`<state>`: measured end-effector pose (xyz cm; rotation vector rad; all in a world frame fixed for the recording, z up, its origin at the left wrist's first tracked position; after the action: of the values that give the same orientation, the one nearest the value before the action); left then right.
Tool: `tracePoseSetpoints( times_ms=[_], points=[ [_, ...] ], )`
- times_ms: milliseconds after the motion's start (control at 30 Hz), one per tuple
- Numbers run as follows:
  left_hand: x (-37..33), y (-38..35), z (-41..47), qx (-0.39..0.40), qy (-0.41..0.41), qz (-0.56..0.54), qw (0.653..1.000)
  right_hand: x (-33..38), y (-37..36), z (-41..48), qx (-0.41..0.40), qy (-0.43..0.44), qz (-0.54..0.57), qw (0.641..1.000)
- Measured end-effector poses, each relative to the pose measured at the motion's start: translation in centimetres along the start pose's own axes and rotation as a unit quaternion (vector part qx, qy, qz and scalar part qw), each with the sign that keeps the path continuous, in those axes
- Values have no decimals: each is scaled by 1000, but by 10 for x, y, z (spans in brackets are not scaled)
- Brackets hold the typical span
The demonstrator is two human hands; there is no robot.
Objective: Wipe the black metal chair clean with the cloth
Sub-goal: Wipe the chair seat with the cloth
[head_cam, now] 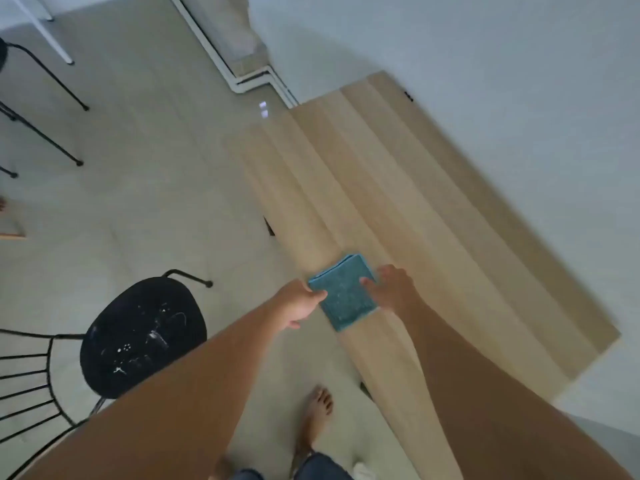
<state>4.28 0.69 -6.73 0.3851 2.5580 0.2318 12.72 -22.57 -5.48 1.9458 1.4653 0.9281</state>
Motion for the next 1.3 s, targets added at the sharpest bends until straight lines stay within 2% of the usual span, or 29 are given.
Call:
tracePoseSetpoints(
  times_ms=[233,333,467,667,767,900,1300],
  points=[
    [31,-37,35,-60,80,-146,984,-1,-23,2,27,10,60,998],
    [41,-36,43,-90,75,-178,977,4,-35,4,50,22,44,998],
    [58,-33,58,-53,38,-210,976,13,-51,7,61,36,65,995],
    [64,13,23,-58,-21,-215,975,56,-61,-12,65,77,115,988],
    [85,47,8,-69,-36,-209,975,85,-75,-30,76,80,146,983],
    [127,93,-8,-84,-33,-224,970,135,-96,-52,101,105,135,980],
    [268,210,-94,-150,-16,-411,899,296,-183,-136,156,218,74,961]
  ],
)
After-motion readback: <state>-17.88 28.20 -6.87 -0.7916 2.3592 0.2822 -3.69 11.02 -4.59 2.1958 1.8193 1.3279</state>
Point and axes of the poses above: each hand's wrist, its own z-axis towards the middle knuckle, its own y-axis out of the back of the hand, x = y × z, the point moved 8 cm from there along z, towards the middle knuckle, and after that the axes turned 10 degrees about -z, right-handed, at the moved point
